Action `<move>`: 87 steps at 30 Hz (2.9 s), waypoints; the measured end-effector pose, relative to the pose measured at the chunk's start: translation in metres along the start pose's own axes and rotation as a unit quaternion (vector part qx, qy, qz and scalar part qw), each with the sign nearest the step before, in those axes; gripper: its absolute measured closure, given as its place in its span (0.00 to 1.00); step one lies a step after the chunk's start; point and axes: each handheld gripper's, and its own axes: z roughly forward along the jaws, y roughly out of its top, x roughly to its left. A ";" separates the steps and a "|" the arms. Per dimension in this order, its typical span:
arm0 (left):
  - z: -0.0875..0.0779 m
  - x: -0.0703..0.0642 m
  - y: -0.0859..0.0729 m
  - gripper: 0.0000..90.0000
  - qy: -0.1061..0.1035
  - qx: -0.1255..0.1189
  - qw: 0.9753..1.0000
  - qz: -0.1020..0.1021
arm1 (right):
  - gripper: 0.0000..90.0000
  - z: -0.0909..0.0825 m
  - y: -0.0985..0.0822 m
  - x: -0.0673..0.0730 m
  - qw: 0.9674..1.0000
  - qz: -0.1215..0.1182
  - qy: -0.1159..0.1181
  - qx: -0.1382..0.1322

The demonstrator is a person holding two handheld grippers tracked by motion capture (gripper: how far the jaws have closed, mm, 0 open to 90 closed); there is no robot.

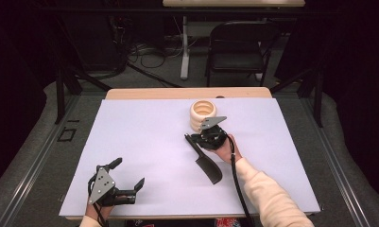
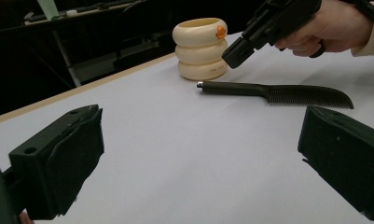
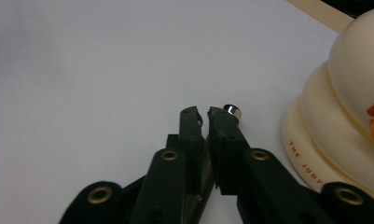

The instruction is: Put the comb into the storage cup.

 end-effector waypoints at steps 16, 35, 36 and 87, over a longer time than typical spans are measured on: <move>0.000 0.000 0.000 0.00 -0.001 -0.001 1.000 -0.001 | 1.00 0.032 0.018 -0.005 0.999 -0.018 -0.019 0.043; 0.000 0.000 0.000 0.00 -0.004 -0.001 1.000 0.000 | 1.00 0.054 0.018 -0.012 0.996 -0.013 -0.024 0.082; 0.000 0.000 0.000 0.00 -0.003 -0.001 1.000 -0.001 | 1.00 0.054 0.018 -0.013 0.996 -0.007 -0.025 0.083; -0.001 0.000 0.000 0.00 -0.001 0.000 1.000 0.001 | 1.00 0.014 -0.015 -0.030 0.990 0.037 -0.051 0.126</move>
